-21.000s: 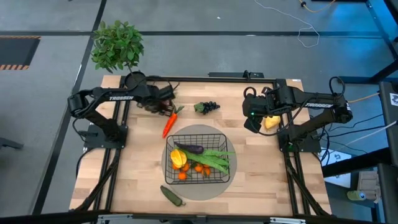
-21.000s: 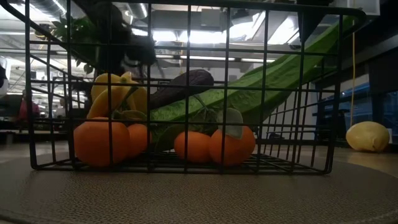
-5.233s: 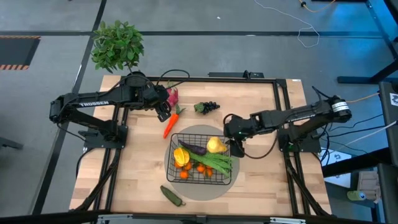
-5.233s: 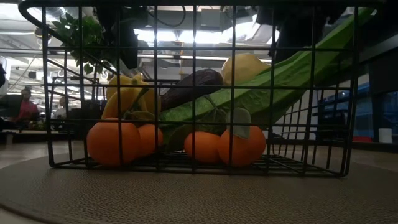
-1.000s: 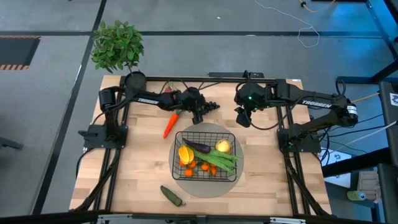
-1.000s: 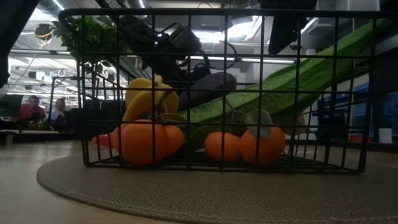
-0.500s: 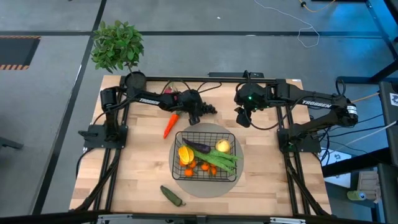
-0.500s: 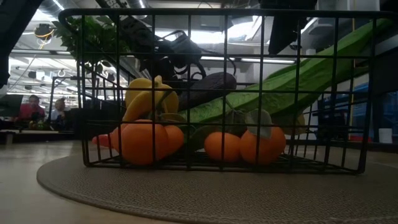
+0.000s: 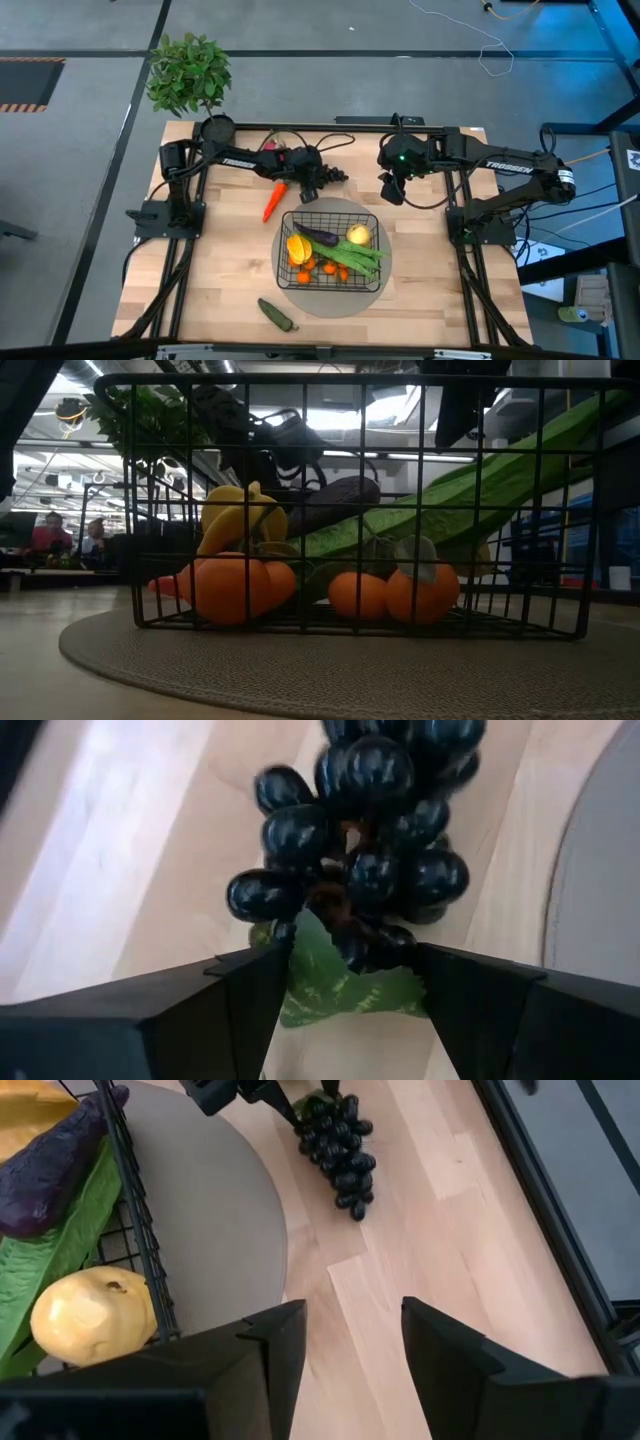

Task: Build produce basket
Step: Put the grapes into the black basket

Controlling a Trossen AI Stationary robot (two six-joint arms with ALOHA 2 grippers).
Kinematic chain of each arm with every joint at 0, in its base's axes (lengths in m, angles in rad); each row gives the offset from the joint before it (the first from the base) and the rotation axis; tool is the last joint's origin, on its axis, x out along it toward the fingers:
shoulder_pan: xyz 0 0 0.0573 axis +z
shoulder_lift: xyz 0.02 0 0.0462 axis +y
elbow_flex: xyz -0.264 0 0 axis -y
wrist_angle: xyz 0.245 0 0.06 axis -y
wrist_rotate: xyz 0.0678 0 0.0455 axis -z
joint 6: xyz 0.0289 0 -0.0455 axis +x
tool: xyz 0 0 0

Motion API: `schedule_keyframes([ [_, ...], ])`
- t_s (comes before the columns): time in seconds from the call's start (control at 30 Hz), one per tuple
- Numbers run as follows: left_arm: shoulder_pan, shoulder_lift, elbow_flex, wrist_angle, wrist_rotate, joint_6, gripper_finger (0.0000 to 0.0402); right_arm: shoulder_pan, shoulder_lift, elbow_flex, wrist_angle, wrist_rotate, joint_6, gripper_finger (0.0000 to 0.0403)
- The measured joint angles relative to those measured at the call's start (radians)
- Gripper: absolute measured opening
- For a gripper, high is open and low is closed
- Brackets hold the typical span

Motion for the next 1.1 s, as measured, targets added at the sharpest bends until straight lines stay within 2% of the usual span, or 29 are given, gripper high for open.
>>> schedule_keyframes([
  [0.37, 0.003, 0.000, 0.000, -0.005, -0.015, -0.004, 0.0209, 0.000, 0.000, 0.000, -0.001, 0.000, 0.003, 0.0155],
  [0.5, 0.011, 0.000, 0.000, -0.035, -0.023, -0.031, 0.0195, 0.000, 0.000, 0.000, -0.001, 0.000, 0.003, 0.0155],
  [0.67, 0.010, 0.001, -0.001, -0.114, -0.042, -0.064, 0.0153, 0.000, 0.000, 0.000, -0.004, 0.000, 0.004, 0.0155],
  [0.9, -0.015, -0.004, -0.002, -0.107, -0.050, -0.083, 0.0073, 0.000, 0.000, 0.000, -0.005, 0.000, 0.004, 0.0155],
  [1.1, -0.039, -0.105, -0.003, -0.140, -0.049, -0.085, 0.0013, 0.000, 0.000, 0.000, -0.006, 0.000, 0.004, 0.0155],
])
